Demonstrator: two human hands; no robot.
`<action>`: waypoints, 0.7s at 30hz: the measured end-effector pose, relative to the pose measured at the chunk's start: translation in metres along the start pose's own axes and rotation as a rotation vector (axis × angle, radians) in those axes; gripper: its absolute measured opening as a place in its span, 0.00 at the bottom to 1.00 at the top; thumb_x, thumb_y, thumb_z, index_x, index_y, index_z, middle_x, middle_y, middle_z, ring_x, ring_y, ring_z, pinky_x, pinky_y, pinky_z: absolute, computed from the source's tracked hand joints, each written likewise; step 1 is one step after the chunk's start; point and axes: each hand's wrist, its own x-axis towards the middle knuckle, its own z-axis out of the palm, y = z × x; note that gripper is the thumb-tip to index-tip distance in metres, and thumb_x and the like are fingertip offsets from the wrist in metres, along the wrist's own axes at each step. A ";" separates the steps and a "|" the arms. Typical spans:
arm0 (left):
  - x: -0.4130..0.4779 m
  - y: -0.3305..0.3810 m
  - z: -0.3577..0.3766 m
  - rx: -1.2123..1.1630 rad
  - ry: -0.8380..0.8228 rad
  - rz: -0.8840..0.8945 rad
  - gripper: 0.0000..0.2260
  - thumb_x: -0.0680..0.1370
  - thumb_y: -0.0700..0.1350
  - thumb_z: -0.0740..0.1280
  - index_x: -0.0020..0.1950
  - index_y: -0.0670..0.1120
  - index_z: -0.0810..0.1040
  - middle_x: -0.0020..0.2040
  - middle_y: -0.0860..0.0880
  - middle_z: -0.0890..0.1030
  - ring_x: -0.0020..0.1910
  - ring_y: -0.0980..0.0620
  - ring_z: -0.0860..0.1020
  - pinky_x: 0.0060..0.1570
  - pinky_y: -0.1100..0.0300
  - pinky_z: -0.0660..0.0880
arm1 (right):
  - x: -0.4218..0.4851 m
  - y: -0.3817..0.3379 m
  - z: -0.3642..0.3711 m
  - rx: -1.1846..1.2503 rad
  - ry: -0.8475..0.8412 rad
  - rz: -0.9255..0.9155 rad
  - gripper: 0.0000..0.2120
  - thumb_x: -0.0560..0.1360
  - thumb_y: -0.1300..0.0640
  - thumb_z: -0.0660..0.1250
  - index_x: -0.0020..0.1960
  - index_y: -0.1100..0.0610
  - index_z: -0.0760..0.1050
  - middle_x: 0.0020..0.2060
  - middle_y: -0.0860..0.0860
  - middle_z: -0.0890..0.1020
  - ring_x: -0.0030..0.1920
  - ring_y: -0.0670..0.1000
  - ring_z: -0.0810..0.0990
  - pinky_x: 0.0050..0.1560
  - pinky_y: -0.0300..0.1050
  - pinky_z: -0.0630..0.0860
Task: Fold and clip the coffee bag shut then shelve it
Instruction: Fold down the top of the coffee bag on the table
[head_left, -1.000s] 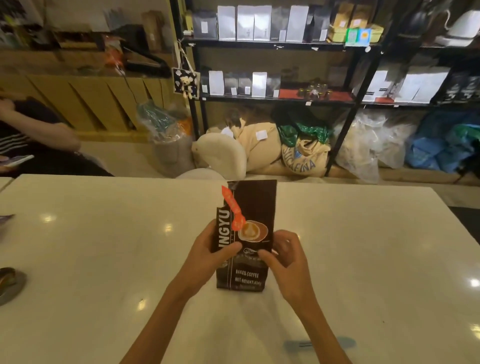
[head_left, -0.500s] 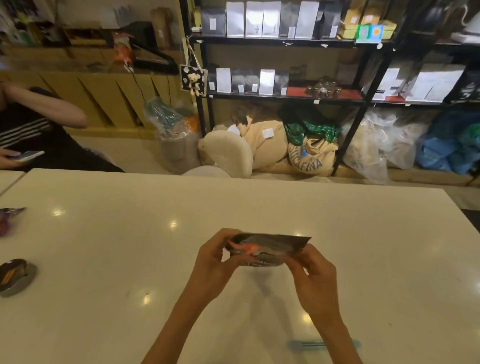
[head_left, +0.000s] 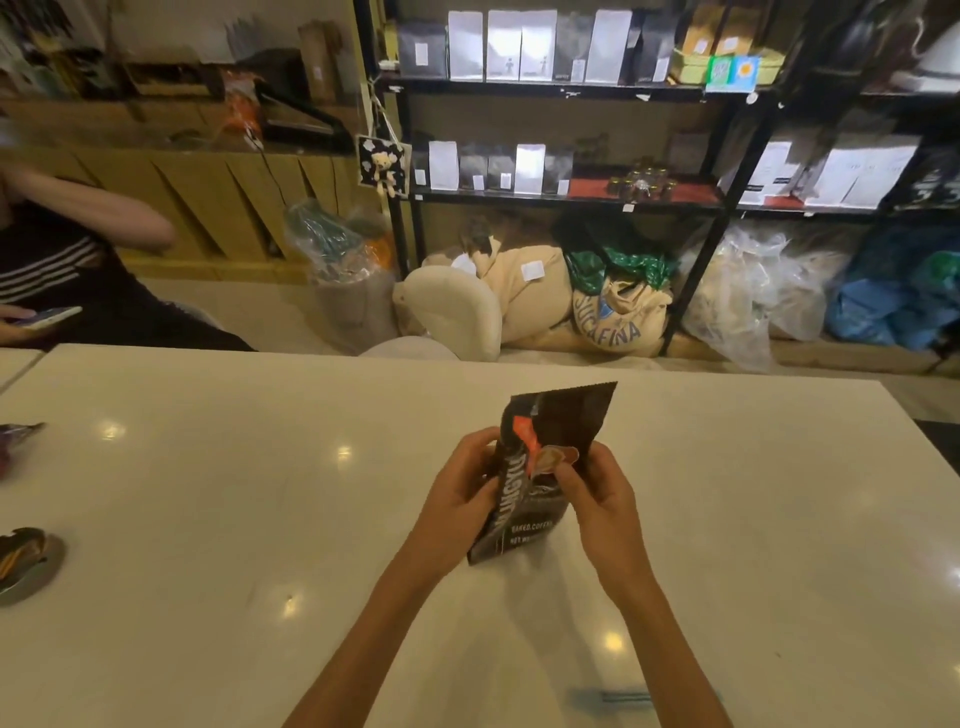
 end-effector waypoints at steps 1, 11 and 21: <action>0.005 0.002 0.000 0.091 -0.033 0.025 0.17 0.80 0.34 0.62 0.59 0.56 0.74 0.53 0.59 0.82 0.56 0.54 0.81 0.55 0.58 0.78 | 0.002 -0.002 0.002 0.001 -0.017 0.002 0.08 0.79 0.61 0.64 0.58 0.55 0.76 0.50 0.51 0.85 0.49 0.46 0.84 0.45 0.35 0.79; 0.029 0.005 -0.016 0.362 0.075 0.125 0.10 0.81 0.34 0.60 0.54 0.46 0.77 0.43 0.58 0.81 0.41 0.67 0.81 0.42 0.72 0.76 | 0.015 -0.002 0.010 -0.073 0.029 -0.015 0.08 0.80 0.60 0.63 0.58 0.59 0.75 0.49 0.51 0.83 0.47 0.42 0.83 0.42 0.33 0.78; 0.024 -0.008 -0.009 0.329 0.170 0.180 0.09 0.82 0.34 0.58 0.47 0.47 0.72 0.38 0.55 0.79 0.35 0.62 0.78 0.35 0.70 0.74 | 0.025 -0.054 0.006 -0.448 -0.094 -0.365 0.41 0.72 0.46 0.72 0.75 0.39 0.50 0.73 0.39 0.58 0.74 0.41 0.58 0.67 0.32 0.62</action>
